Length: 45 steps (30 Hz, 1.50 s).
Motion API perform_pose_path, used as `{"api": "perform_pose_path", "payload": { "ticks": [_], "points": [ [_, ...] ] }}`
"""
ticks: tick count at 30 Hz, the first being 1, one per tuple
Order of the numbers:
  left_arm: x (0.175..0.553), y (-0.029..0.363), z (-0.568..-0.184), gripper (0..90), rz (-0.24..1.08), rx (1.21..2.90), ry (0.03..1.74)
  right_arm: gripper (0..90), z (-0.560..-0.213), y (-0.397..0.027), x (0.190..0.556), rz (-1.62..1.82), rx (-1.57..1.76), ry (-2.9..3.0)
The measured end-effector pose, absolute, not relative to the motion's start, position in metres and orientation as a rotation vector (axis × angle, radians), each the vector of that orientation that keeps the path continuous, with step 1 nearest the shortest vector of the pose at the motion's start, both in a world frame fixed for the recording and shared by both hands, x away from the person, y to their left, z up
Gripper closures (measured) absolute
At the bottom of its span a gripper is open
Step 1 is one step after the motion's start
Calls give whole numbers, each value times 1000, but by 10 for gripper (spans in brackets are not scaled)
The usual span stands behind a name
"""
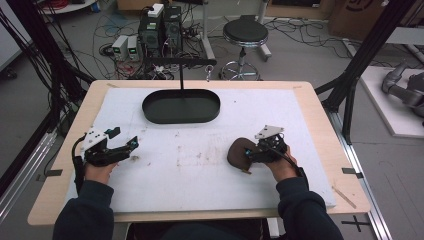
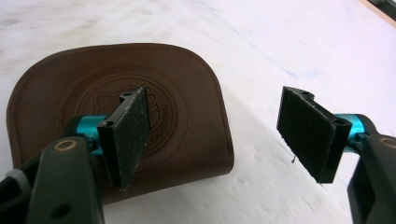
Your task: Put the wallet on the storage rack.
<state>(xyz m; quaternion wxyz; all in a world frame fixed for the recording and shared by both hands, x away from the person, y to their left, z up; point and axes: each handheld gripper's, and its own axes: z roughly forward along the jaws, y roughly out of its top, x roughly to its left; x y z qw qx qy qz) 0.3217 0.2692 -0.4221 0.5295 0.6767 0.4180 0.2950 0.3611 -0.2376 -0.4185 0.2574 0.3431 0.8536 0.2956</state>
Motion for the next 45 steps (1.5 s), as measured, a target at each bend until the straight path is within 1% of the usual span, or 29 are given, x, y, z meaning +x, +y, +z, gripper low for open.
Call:
{"api": "perform_pose_path", "payload": {
  "ticks": [4, 7, 10, 12, 15, 18, 20, 23, 26, 33, 34, 35, 39, 41, 45],
  "points": [
    [322, 269, -422, 225, 707, 1611, 999, 279, -418, -246, 362, 774, 1048, 2241],
    [322, 269, -422, 225, 706, 1616, 1000, 279, -417, -246, 361, 816, 1065, 2231],
    [322, 268, -422, 225, 707, 1614, 1000, 284, -416, -234, 358, 870, 994, 2266],
    [322, 268, -422, 225, 706, 1616, 997, 335, -415, -223, 355, 916, 942, 2286],
    [322, 268, -422, 225, 705, 1618, 998, 336, -415, -212, 355, 934, 910, 2299],
    [322, 268, -422, 225, 705, 1615, 999, 340, -419, -192, 362, 896, 884, 2338],
    [322, 268, -422, 226, 705, 1615, 997, 375, -423, -183, 364, 838, 866, 2360],
    [322, 269, -422, 226, 706, 1610, 1001, 398, -425, -179, 364, 796, 829, 2380],
    [322, 270, -422, 226, 707, 1607, 1002, 400, -423, -179, 360, 765, 807, 2377],
    [322, 270, -422, 226, 707, 1609, 1003, 364, -420, -199, 347, 717, 766, 2387],
    [322, 270, -422, 225, 708, 1607, 1003, 345, -420, -207, 344, 713, 788, 2389],
    [322, 270, -422, 226, 708, 1607, 1003, 345, -420, -207, 344, 713, 788, 2389],
    [322, 270, -422, 225, 710, 1611, 1004, 307, -418, -229, 341, 687, 822, 2392],
    [322, 269, -422, 225, 708, 1612, 1004, 284, -416, -238, 342, 747, 852, 2377],
    [322, 268, -422, 225, 708, 1615, 1003, 241, -413, -257, 351, 912, 1023, 2313]
  ]
}}
